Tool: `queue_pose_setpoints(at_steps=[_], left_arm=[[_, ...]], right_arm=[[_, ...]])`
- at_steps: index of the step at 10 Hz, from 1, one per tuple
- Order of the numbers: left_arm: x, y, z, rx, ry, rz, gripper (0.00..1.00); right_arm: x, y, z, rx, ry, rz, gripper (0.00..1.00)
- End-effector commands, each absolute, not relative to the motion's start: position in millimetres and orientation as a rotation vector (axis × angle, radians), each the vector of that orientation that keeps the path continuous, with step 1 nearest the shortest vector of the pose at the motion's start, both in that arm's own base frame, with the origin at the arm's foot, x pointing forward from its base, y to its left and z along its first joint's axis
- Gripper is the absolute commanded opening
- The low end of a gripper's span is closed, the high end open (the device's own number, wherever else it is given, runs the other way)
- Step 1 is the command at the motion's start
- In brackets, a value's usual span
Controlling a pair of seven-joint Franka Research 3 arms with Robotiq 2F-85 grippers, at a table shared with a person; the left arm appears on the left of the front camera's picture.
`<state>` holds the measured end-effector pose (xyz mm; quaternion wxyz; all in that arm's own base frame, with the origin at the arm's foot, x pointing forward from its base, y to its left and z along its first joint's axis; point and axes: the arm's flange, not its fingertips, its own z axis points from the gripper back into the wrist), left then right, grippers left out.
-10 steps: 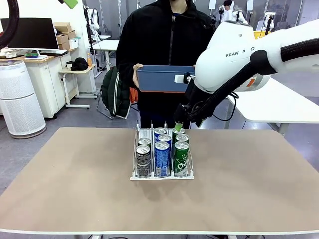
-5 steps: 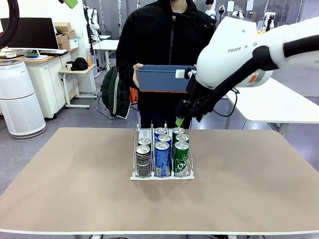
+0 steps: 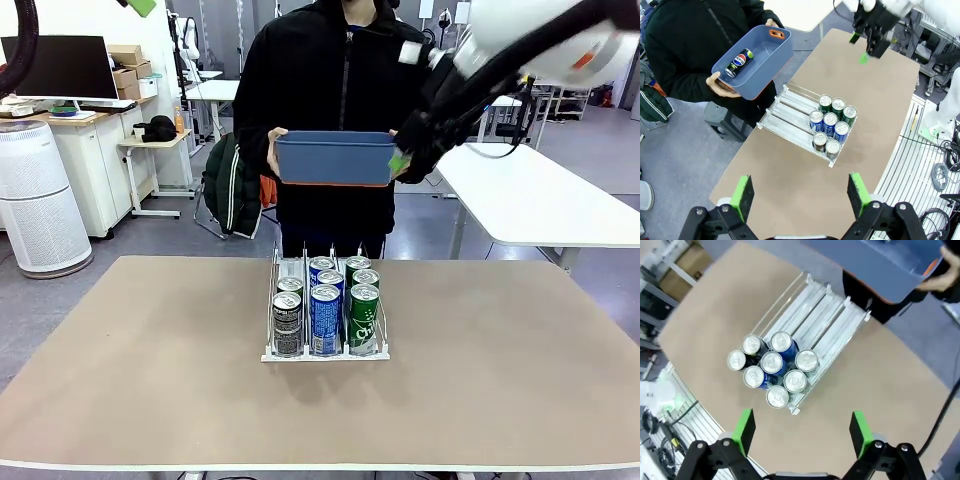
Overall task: Fill the beverage cans into the dispenser.
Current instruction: Pick up the Pepsi coke handed by the human.
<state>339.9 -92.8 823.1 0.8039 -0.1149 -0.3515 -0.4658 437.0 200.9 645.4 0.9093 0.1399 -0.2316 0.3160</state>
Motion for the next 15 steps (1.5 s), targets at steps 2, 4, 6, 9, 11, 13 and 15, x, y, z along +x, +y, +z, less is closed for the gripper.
queue_pose_setpoints(at_steps=[2, 4, 6, 9, 11, 13, 15], left_arm=[[340.2, -92.1, 822.5, -0.246, -0.757, -0.994, 1.00], [340.2, -92.1, 822.5, -0.246, -0.757, -0.994, 1.00], [340.2, -92.1, 822.5, -0.246, -0.757, -0.994, 1.00], [340.2, -92.1, 822.5, -0.246, -0.757, -0.994, 1.00], [340.2, -92.1, 822.5, -0.246, -0.757, -0.994, 1.00], [340.2, -92.1, 822.5, -0.246, -0.757, -0.994, 1.00], [340.2, -92.1, 822.5, -0.246, -0.757, -0.994, 1.00]], right_arm=[[434.4, 162.3, 708.9, 0.366, -0.519, 0.739, 1.00], [428.2, 147.0, 761.2, 0.382, -0.544, 0.834, 1.00], [424.9, 135.5, 794.3, 0.431, -0.576, 0.847, 1.00], [429.1, 115.0, 826.1, 0.472, -0.626, 0.788, 1.00], [437.0, 105.5, 828.7, 0.483, -0.629, 0.760, 1.00], [439.1, 100.5, 827.1, 0.477, -0.633, 0.724, 1.00], [441.0, 101.7, 824.7, 0.460, -0.641, 0.736, 1.00]])
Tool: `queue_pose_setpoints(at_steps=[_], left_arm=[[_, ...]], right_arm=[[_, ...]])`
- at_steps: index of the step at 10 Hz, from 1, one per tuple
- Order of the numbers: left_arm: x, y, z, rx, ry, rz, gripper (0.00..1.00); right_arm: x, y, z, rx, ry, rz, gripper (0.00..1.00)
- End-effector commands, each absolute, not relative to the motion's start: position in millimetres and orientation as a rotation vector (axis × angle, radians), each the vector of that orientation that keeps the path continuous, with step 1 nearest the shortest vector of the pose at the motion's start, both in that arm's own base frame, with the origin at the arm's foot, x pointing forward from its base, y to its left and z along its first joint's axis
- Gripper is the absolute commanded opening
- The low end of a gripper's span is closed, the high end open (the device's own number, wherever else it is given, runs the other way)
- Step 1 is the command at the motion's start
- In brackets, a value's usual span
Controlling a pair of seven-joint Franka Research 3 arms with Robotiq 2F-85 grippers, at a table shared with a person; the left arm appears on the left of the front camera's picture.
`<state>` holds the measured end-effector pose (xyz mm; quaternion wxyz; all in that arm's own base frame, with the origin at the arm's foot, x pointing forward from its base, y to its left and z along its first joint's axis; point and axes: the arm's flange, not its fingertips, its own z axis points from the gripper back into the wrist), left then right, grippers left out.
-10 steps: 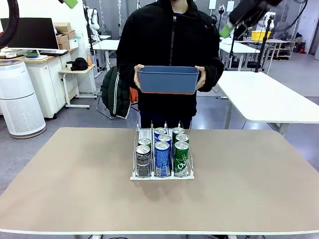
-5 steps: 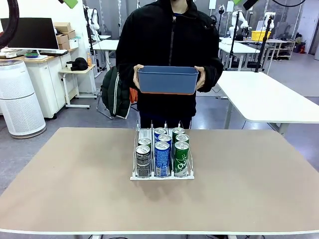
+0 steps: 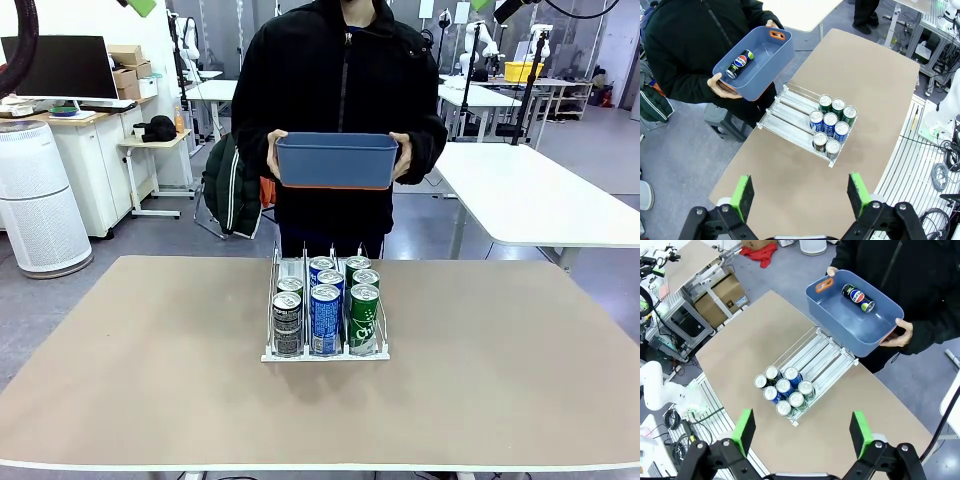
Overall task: Fill the beverage cans into the dispenser.
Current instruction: Pick up the Pepsi coke handed by the human.
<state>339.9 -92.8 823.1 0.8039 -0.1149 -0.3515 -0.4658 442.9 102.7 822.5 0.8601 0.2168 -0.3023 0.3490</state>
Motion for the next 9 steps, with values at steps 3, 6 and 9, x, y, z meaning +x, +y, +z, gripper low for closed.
queue_pose_setpoints(at_steps=[3, 6, 9], left_arm=[[340.2, -92.1, 822.5, -0.246, -0.757, -0.994, 1.00], [340.2, -92.1, 822.5, -0.246, -0.757, -0.994, 1.00], [340.2, -92.1, 822.5, -0.246, -0.757, -0.994, 1.00]], right_arm=[[441.0, 101.7, 824.7, 0.460, -0.641, 0.736, 1.00], [441.0, 101.7, 824.7, 0.460, -0.641, 0.736, 1.00], [441.0, 101.7, 824.7, 0.460, -0.641, 0.736, 1.00]])
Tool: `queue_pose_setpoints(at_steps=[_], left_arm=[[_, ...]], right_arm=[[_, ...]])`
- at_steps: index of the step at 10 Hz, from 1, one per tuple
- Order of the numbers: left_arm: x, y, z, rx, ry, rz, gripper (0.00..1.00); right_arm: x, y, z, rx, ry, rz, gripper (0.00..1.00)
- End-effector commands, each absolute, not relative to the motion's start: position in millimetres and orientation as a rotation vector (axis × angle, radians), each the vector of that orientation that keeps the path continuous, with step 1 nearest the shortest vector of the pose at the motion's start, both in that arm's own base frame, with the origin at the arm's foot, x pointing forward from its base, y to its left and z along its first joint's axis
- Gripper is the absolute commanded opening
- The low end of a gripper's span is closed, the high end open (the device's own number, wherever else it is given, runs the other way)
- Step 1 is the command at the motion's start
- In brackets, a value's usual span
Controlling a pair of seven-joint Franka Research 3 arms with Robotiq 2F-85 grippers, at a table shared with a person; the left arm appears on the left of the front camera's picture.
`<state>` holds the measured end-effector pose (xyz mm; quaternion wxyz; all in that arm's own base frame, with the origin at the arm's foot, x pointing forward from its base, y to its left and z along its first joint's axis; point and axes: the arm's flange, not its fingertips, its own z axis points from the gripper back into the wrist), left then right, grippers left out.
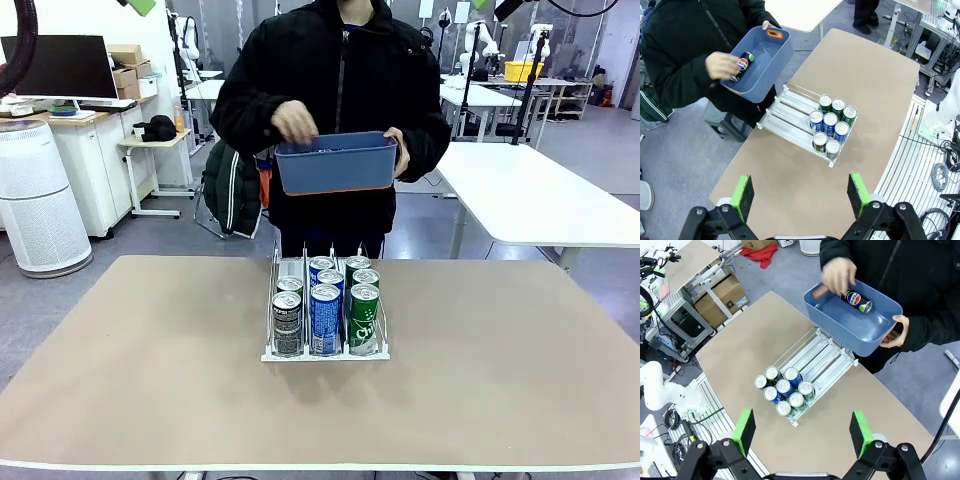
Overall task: Fill the beverage cans into the dispenser.
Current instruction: Pick up the Pepsi coke handed by the human.
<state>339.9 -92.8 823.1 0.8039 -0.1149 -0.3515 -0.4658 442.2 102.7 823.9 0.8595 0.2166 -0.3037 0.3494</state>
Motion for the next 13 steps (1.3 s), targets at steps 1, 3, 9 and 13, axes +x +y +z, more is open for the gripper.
queue_pose_setpoints(at_steps=[1, 3, 9, 13], left_arm=[[340.2, -92.1, 822.5, -0.246, -0.757, -0.994, 1.00], [340.2, -92.1, 822.5, -0.246, -0.757, -0.994, 1.00], [340.2, -92.1, 822.5, -0.246, -0.757, -0.994, 1.00], [340.2, -92.1, 822.5, -0.246, -0.757, -0.994, 1.00]], right_arm=[[441.0, 101.7, 824.7, 0.460, -0.641, 0.736, 1.00], [441.0, 101.7, 824.7, 0.460, -0.641, 0.736, 1.00], [441.0, 101.7, 824.7, 0.460, -0.641, 0.736, 1.00], [441.0, 101.7, 824.7, 0.460, -0.641, 0.736, 1.00]])
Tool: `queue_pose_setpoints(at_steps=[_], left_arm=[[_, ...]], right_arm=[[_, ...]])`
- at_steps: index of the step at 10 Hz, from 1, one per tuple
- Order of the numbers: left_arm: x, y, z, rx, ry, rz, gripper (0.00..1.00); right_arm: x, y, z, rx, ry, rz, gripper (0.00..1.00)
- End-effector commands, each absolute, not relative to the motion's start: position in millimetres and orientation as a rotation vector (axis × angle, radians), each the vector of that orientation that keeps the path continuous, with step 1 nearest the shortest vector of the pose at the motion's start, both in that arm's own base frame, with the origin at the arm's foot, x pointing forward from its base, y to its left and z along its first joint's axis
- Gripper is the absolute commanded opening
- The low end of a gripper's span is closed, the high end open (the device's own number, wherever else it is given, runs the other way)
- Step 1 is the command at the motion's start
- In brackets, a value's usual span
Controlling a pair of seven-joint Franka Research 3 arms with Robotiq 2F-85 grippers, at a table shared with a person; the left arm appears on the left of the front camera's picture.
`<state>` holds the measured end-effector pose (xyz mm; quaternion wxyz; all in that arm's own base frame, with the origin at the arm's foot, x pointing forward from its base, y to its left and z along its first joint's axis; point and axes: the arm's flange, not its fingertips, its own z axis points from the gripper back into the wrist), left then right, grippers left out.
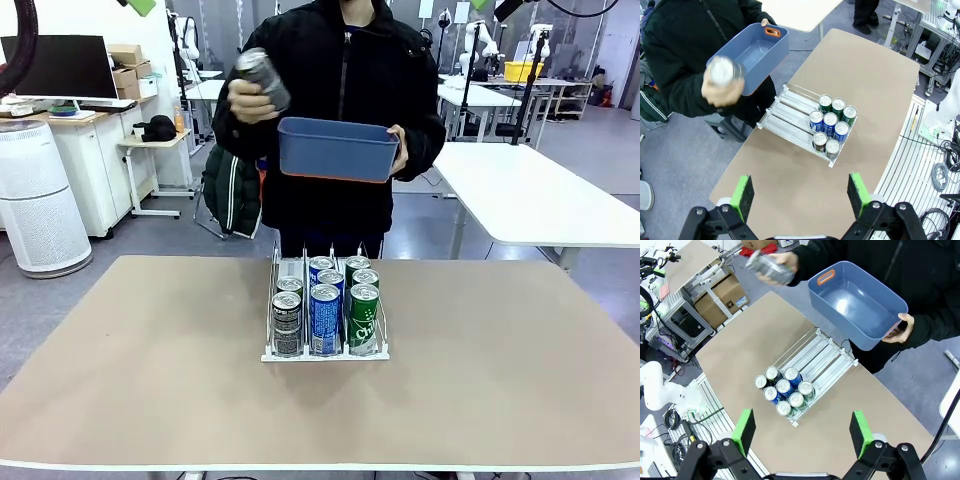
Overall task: Fill the beverage cans into the dispenser.
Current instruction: Pick up the Pepsi coke handed by the human.
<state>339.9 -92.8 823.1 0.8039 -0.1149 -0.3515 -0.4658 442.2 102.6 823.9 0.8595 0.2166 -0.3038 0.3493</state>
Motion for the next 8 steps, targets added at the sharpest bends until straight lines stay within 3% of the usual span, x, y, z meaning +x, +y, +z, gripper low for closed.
queue_pose_setpoints(at_steps=[1, 8], left_arm=[[340.2, -92.1, 822.5, -0.246, -0.757, -0.994, 1.00], [340.2, -92.1, 822.5, -0.246, -0.757, -0.994, 1.00]], right_arm=[[441.0, 101.7, 824.7, 0.460, -0.641, 0.736, 1.00], [441.0, 101.7, 824.7, 0.460, -0.641, 0.736, 1.00]])
